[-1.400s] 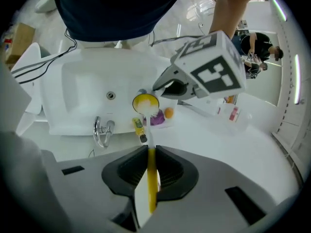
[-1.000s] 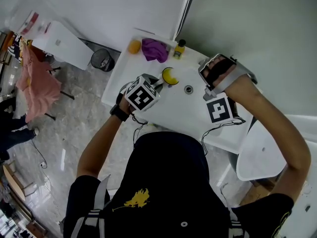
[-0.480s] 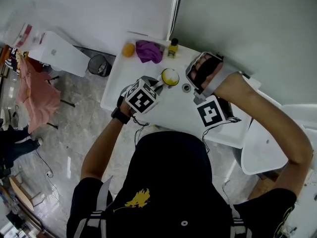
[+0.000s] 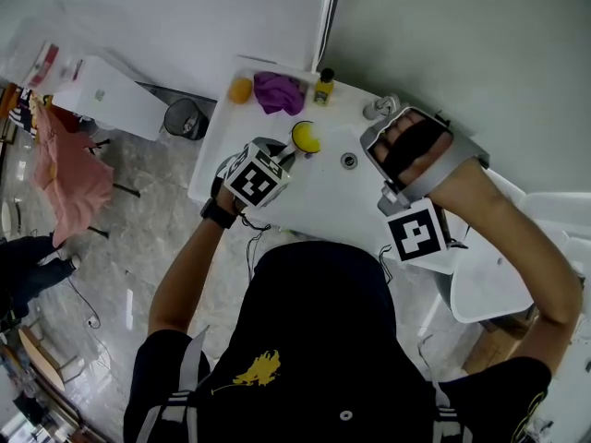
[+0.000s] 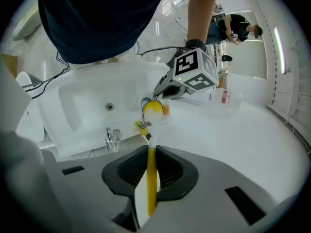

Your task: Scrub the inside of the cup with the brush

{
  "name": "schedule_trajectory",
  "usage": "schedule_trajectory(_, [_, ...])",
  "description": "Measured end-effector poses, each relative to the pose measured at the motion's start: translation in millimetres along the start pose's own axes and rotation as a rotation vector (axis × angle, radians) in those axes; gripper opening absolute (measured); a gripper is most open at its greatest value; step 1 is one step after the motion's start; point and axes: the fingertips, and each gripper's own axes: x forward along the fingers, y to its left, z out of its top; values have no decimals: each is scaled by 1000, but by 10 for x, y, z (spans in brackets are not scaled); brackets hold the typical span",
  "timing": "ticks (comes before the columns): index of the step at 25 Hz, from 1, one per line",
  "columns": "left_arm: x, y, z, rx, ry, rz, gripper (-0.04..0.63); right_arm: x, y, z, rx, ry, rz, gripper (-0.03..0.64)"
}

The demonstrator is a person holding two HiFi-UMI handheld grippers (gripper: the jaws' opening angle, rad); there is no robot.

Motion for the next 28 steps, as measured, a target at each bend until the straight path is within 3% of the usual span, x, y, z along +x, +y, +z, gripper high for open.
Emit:
schedule_trajectory(4, [8, -117, 47, 81, 6, -5, 73, 6, -58, -59, 23, 23, -16, 74])
schedule_trajectory(10, [-30, -312, 253, 151, -22, -13, 74, 187, 256, -79, -3, 50, 60, 74])
schedule_trajectory(14, [-48, -261, 198, 98, -41, -16, 74, 101, 396, -32, 153, 8, 71, 74])
schedule_trajectory(17, [-43, -255, 147, 102, -26, -11, 74, -14, 422, 5, 292, -21, 55, 74])
schedule_trajectory(21, [-1, -220, 90, 69, -33, -18, 74, -106, 439, -110, 388, -10, 43, 74])
schedule_trajectory(25, [-87, -211, 235, -44, -147, -52, 74, -91, 651, -276, 542, 4, 31, 74])
schedule_trajectory(28, [-118, -178, 263, -86, -213, -40, 74, -116, 818, -330, 704, 0, 22, 74])
